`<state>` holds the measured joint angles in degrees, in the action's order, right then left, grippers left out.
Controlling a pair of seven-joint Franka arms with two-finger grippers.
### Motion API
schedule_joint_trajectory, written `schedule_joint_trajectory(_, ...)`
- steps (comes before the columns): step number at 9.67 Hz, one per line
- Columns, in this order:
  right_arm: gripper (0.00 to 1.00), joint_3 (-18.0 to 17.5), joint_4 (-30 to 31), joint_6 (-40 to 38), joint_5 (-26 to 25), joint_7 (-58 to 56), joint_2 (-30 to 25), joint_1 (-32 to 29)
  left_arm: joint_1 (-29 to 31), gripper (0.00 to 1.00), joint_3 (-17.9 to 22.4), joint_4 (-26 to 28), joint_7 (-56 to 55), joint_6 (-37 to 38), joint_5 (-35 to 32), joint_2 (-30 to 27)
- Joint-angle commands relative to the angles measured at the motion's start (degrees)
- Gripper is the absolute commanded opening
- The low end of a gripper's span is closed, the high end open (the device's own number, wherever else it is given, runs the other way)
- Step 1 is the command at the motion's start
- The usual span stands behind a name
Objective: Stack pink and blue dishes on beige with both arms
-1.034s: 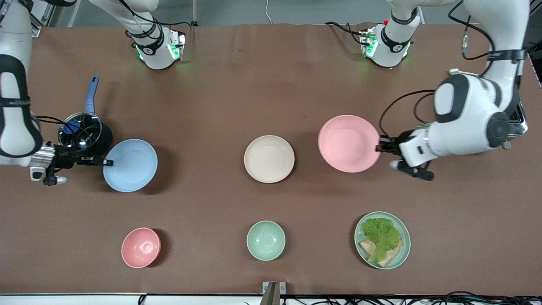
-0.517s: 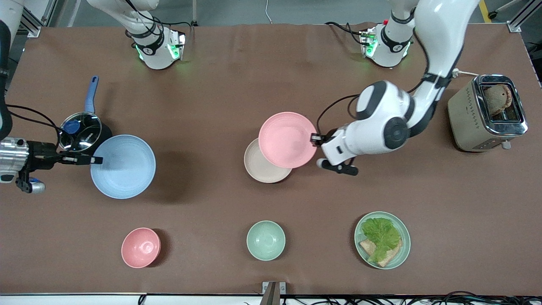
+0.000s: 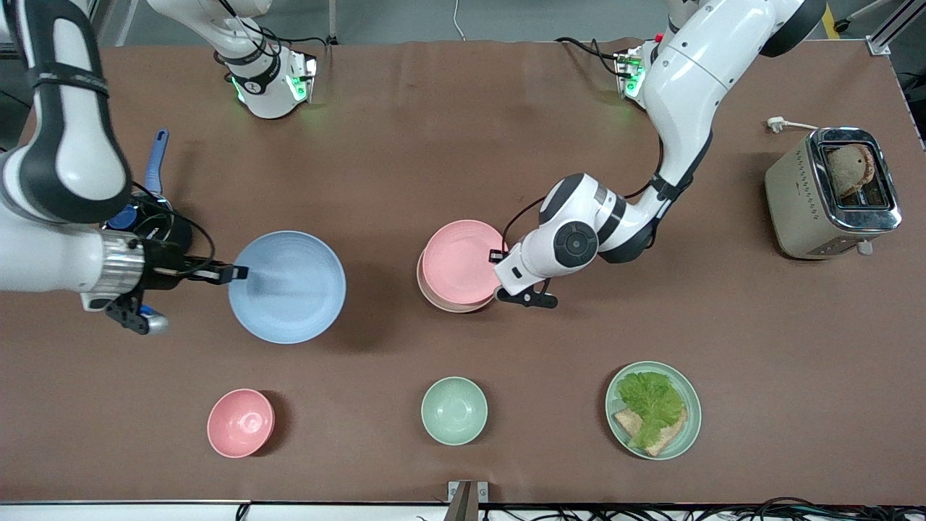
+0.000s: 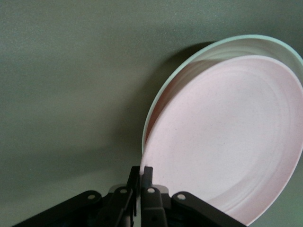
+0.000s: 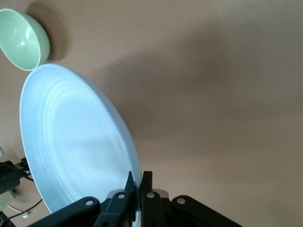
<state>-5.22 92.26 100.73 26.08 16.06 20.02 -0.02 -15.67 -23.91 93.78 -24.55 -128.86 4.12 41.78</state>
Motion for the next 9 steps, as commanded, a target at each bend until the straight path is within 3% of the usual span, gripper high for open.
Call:
schedule_joint_trajectory(1, 0.01, -4.9, 6.0, 6.4, -1.2, 2.6, -1.6, -0.6, -1.2, 0.5, 0.1, -1.3, -3.0, -2.4, -1.5, 2.5)
schedule_joint_trajectory(2, 0.01, -7.1, 8.8, 10.0, -1.2, 2.5, -2.1, -0.6, -1.2, 0.95, 0.1, -1.3, -3.7, -5.4, -1.5, 2.9)
schedule_joint_trajectory(4, 0.01, -11.1, 15.7, 17.5, -1.1, 2.8, -4.2, -0.6, 0.4, 1.0, 0.0, -1.3, -3.1, -5.5, -1.7, 0.6)
schedule_joint_trajectory(6, 0.0, -16.2, 20.3, 24.6, -1.1, 4.9, -3.9, -0.7, 1.9, 1.0, 0.1, -0.7, -2.8, -2.0, -1.4, -7.6)
schedule_joint_trajectory(8, 0.01, -18.6, 21.5, 25.7, -0.5, 5.0, -3.6, -0.2, 5.2, 1.0, 1.9, -0.6, -2.4, 10.4, -1.3, -17.5)
schedule_joint_trajectory(9, 0.02, -20.3, 21.5, 26.6, -0.1, 5.2, -2.8, -0.2, 5.2, 1.0, 5.2, -0.7, -1.8, 17.9, -1.4, -22.8)
